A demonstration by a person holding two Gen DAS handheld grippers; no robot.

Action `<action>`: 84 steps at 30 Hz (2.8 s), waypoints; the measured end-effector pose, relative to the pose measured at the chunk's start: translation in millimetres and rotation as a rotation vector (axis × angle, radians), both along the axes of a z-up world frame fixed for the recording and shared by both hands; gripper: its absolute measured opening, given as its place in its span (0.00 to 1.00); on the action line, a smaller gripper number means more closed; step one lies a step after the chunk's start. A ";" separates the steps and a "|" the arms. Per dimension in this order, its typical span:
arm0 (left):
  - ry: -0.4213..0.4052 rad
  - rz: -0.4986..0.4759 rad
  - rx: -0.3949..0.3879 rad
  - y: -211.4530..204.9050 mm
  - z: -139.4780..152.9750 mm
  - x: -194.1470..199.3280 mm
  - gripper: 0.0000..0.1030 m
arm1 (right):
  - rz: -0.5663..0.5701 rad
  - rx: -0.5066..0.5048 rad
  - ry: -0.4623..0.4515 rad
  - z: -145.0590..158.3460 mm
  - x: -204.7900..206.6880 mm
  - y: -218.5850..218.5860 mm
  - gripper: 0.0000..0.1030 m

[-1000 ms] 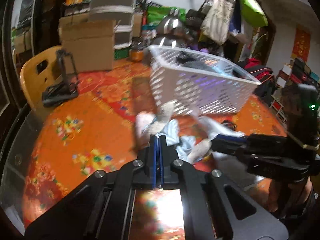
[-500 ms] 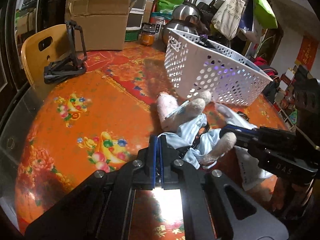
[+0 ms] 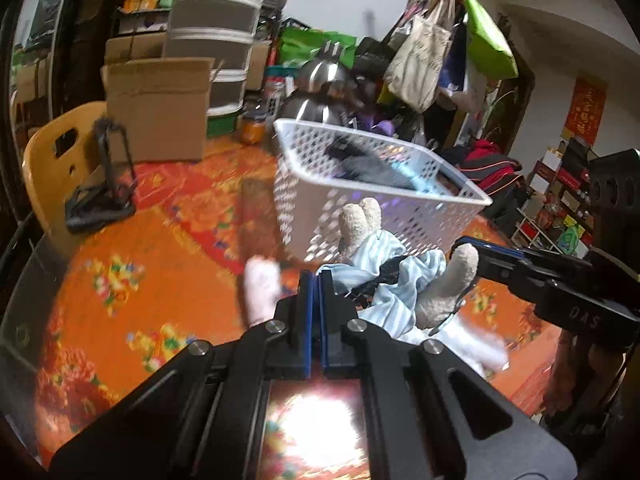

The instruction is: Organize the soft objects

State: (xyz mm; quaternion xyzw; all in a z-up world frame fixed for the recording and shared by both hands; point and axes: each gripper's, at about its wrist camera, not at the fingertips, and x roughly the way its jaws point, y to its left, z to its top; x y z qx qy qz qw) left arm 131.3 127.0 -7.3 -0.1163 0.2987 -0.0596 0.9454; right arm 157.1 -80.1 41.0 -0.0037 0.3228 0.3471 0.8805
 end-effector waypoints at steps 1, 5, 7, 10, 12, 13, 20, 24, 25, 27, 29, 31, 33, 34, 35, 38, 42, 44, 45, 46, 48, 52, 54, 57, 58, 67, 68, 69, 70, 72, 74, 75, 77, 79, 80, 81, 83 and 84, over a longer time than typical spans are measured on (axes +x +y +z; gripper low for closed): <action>-0.006 -0.007 -0.001 -2.4 5.9 1.6 0.02 | -0.007 0.000 -0.013 6.9 0.6 -4.4 0.10; -0.033 -0.035 -0.003 -15.4 32.2 13.7 0.02 | -0.020 0.009 -0.051 34.9 8.5 -20.0 0.10; -0.046 -0.049 0.003 -23.8 48.9 23.5 0.02 | -0.025 0.017 -0.061 50.0 17.0 -29.7 0.10; -0.070 -0.068 0.010 -35.1 74.0 41.4 0.02 | -0.044 0.032 -0.070 69.2 38.6 -40.5 0.10; -0.081 -0.070 0.019 -41.0 89.4 56.9 0.02 | -0.058 0.034 -0.084 79.9 53.9 -45.3 0.10; -0.077 -0.074 0.018 -44.3 97.3 68.6 0.02 | -0.069 0.025 -0.089 84.8 63.8 -47.4 0.10; -0.048 -0.071 0.020 -62.6 126.4 147.3 0.02 | -0.129 -0.009 -0.103 95.2 128.2 -59.2 0.10; -0.018 -0.056 0.032 -74.6 125.1 198.2 0.02 | -0.160 -0.046 -0.107 80.9 156.0 -62.3 0.10; -0.003 -0.054 0.028 -76.3 122.3 210.3 0.02 | -0.168 -0.065 -0.112 75.2 161.3 -62.2 0.10; 0.021 -0.050 0.036 -82.6 113.6 231.1 0.02 | -0.176 -0.091 -0.122 64.7 169.2 -61.8 0.10; 0.051 -0.046 0.045 -89.9 100.9 248.8 0.02 | -0.182 -0.111 -0.115 51.0 178.6 -62.6 0.10; 0.073 -0.038 0.061 -97.0 88.1 260.5 0.02 | -0.186 -0.135 -0.102 38.0 186.7 -62.7 0.10; 0.096 -0.030 0.069 -99.7 77.9 268.9 0.14 | -0.201 -0.163 -0.086 25.5 193.9 -63.1 0.11; 0.106 -0.014 0.071 -98.5 72.0 271.6 0.21 | -0.204 -0.175 -0.067 18.5 199.1 -64.0 0.16; 0.112 -0.009 0.067 -97.3 68.3 273.0 0.41 | -0.217 -0.184 -0.060 14.6 201.5 -65.6 0.28; 0.121 0.025 0.074 -90.5 56.2 268.1 0.71 | -0.267 -0.160 -0.059 11.4 202.6 -79.6 0.65; 0.100 0.063 0.078 -75.8 52.5 250.5 0.71 | -0.293 -0.088 -0.031 15.3 199.6 -97.8 0.65; 0.102 0.060 0.064 -68.9 52.2 238.9 0.71 | -0.323 -0.089 -0.041 16.6 192.8 -103.2 0.65; 0.099 0.074 0.074 -66.3 52.7 230.7 0.71 | -0.326 -0.087 -0.046 17.1 187.0 -105.3 0.66; 0.097 0.079 0.079 -64.1 52.7 221.6 0.71 | -0.328 -0.082 -0.047 16.9 180.8 -107.9 0.66; 0.106 0.085 0.080 -59.9 50.0 201.7 0.71 | -0.340 -0.076 -0.022 14.5 163.7 -114.5 0.66; 0.112 0.064 0.062 -55.7 39.8 149.2 0.72 | -0.369 -0.057 0.001 2.3 114.2 -137.2 0.66; 0.118 0.055 0.053 -55.4 30.4 122.5 0.73 | -0.383 -0.061 0.006 -10.4 86.9 -147.9 0.70; 0.141 0.070 0.011 -52.4 7.1 83.7 0.73 | -0.390 -0.057 0.046 -35.3 45.0 -159.7 0.70; 0.147 0.069 -0.004 -52.0 0.5 74.3 0.73 | -0.393 -0.044 0.053 -42.7 27.8 -163.1 0.70; 0.212 0.061 -0.047 -62.2 -50.9 40.4 0.73 | -0.356 -0.010 0.060 -81.1 -60.4 -163.2 0.70; 0.218 0.056 -0.047 -65.1 -53.7 42.6 0.73 | -0.352 -0.014 0.062 -84.3 -62.7 -160.8 0.70; 0.227 0.048 -0.046 -68.5 -56.0 46.3 0.73 | -0.346 -0.032 0.064 -88.7 -66.1 -156.9 0.70; 0.239 0.037 -0.039 -73.4 -58.3 49.9 0.73 | -0.341 -0.043 0.064 -89.4 -65.2 -154.0 0.70; 0.240 0.023 -0.018 -82.1 -58.9 58.3 0.73 | -0.333 -0.056 0.068 -93.4 -67.0 -149.5 0.69; 0.253 0.012 -0.002 -89.8 -59.7 68.5 0.73 | -0.326 -0.062 0.076 -95.8 -63.1 -146.0 0.68; 0.259 -0.003 -0.009 -93.0 -60.5 72.9 0.73 | -0.326 -0.068 0.078 -97.3 -61.8 -145.1 0.68; 0.274 -0.015 -0.002 -99.6 -61.6 82.7 0.73 | -0.314 -0.067 0.096 -101.7 -58.6 -142.9 0.66; 0.293 -0.032 -0.011 -104.6 -65.4 91.4 0.73 | -0.311 -0.077 0.104 -106.1 -57.6 -140.9 0.63; 0.298 -0.042 -0.012 -107.3 -66.6 93.9 0.73 | -0.313 -0.086 0.102 -107.9 -57.4 -140.1 0.62; 0.300 -0.045 -0.007 -109.3 -67.4 96.0 0.73 | -0.311 -0.089 0.095 -108.7 -58.0 -139.5 0.62; 0.303 -0.047 -0.004 -112.2 -67.8 104.0 0.73 | -0.310 -0.092 0.091 -109.1 -58.2 -139.3 0.60; 0.304 -0.053 -0.011 -112.8 -69.1 108.2 0.73 | -0.310 -0.095 0.088 -109.5 -58.2 -138.9 0.59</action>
